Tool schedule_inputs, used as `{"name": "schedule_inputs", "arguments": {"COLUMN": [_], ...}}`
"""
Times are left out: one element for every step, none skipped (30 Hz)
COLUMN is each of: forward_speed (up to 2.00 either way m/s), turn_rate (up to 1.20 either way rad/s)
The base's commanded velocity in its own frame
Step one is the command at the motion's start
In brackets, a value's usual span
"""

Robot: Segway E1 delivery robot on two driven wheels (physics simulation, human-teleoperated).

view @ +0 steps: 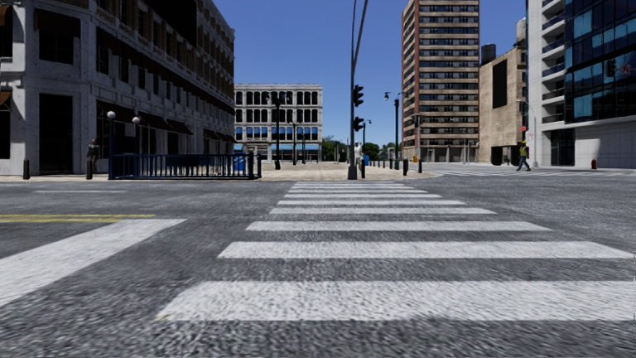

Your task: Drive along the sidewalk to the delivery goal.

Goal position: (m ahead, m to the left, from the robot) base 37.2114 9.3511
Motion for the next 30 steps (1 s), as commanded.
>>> {"name": "schedule_inputs", "arguments": {"forward_speed": [2.0,2.0,2.0,2.0,2.0,2.0,2.0,2.0,2.0,2.0,2.0,2.0,2.0,2.0,2.0,2.0,2.0,2.0,2.0,2.0,2.0,2.0,2.0,2.0,2.0,2.0,2.0,2.0,2.0,2.0], "turn_rate": [0.0,0.0,0.0,0.0,0.0,0.0,0.0,0.0,0.0,0.0,0.0,0.0,0.0,0.0,0.0,0.0,0.0,0.0,0.0,0.0,0.0,0.0,0.0,0.0,0.0,0.0,-0.01,-0.01,-0.01,-0.01]}}
